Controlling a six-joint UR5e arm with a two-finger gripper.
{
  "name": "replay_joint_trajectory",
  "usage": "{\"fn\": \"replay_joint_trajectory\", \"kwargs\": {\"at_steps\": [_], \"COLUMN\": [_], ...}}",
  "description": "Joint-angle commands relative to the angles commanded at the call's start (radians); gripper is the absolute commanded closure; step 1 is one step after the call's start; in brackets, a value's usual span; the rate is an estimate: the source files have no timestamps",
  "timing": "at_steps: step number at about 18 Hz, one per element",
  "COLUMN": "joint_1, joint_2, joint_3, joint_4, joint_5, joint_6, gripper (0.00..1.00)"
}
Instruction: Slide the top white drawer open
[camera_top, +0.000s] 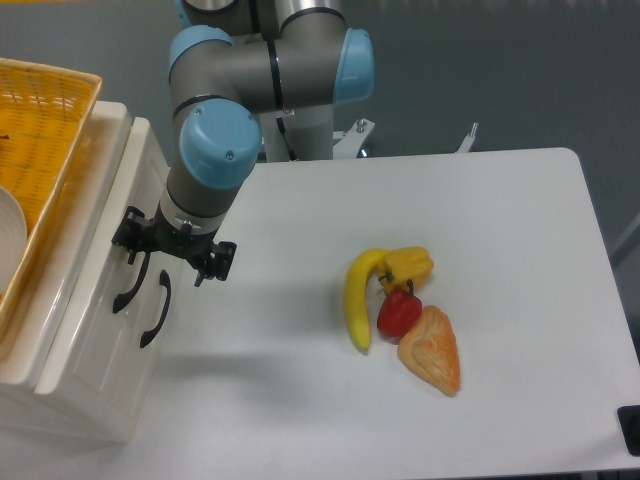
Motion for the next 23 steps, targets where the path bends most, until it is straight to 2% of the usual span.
{"fn": "replay_joint_trajectory", "kwargs": {"at_steps": [23], "joint_1": [-0.009], "joint_2": [-0.035], "joint_3": [0.002], "joint_4": [0.014], "joint_5": [0.009], "joint_6": [-0.002], "gripper": [0.0]}}
